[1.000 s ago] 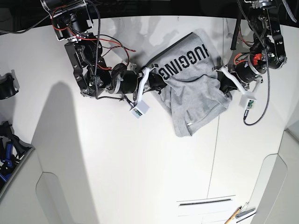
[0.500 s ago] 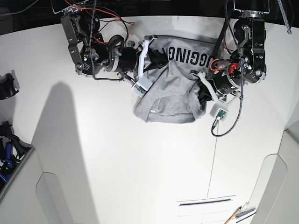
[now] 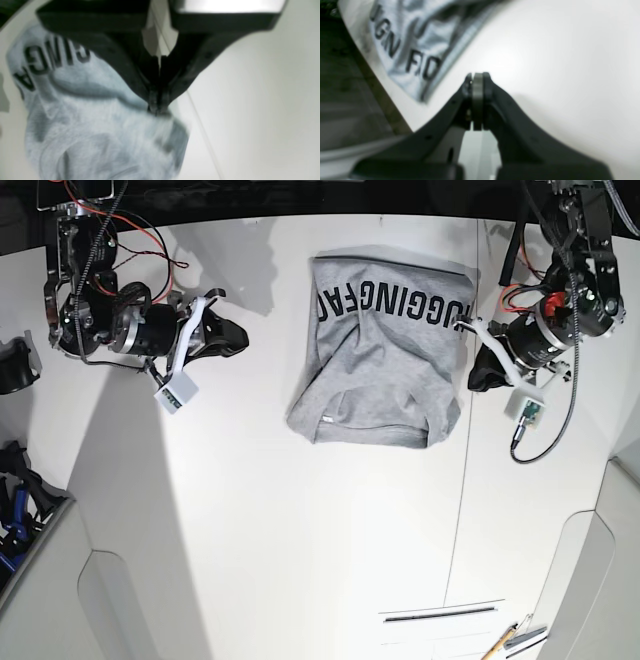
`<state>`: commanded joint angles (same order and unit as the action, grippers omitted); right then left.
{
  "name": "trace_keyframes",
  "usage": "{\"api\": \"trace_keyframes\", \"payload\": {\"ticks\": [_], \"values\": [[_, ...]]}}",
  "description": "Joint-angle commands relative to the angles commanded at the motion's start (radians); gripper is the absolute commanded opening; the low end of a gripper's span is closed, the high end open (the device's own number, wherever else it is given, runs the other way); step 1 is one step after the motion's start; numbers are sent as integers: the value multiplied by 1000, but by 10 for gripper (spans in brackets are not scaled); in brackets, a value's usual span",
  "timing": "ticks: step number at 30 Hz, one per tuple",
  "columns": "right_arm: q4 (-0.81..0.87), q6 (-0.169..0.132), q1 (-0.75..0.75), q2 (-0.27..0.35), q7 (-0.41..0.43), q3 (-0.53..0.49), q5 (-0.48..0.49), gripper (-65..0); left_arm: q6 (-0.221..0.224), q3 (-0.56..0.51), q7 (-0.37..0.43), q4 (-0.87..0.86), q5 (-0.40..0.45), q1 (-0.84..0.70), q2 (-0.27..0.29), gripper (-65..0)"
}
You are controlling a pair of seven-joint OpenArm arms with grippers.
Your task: Fold the T-shirt properly
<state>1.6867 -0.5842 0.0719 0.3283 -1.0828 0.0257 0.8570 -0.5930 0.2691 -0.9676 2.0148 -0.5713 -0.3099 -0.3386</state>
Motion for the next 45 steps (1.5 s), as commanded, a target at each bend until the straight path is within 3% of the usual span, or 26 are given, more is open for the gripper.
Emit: {"api": "trace_keyframes", "payload": {"ticks": [6,8,10,13,23,27,34,37,41,43,45], "values": [[64,-9,101,116,-24,0,63,-650,-52,213,-34,138,-81,-274,0,-650],[88,-15,144,148,-31,0,72,-650,-93,276,-86,151,-112,-365,0,-650],[106,-15,188,181,-38,0,76,-650,-104,316,-137,151,-151,-459,0,-650],[114,-17,255,236,-41,0,113,-650,-105,327,-151,151,-173,-603,1,-650],[112,-22,523,388,-43,-57,100,-650,-105,311,-151,101,-169,-937,0,-650],[98,-21,596,426,-43,-130,59,-650,-105,224,-63,-74,-164,-972,0,-650],[39,-21,605,442,-28,-329,-16,-650,-105,-90,108,-385,26,-911,-63,-650],[-40,-21,604,441,97,-425,-114,-650,-105,-198,160,-502,58,-826,-61,-650],[-171,-21,580,438,395,-555,-345,-650,-105,-319,176,-675,61,-677,-60,-650],[-236,-21,537,438,465,-629,-418,-650,-105,-379,234,-769,74,-600,-58,-650],[-305,-21,483,429,481,-700,-459,-650,-105,-444,311,-865,135,-532,-45,-650]]}}
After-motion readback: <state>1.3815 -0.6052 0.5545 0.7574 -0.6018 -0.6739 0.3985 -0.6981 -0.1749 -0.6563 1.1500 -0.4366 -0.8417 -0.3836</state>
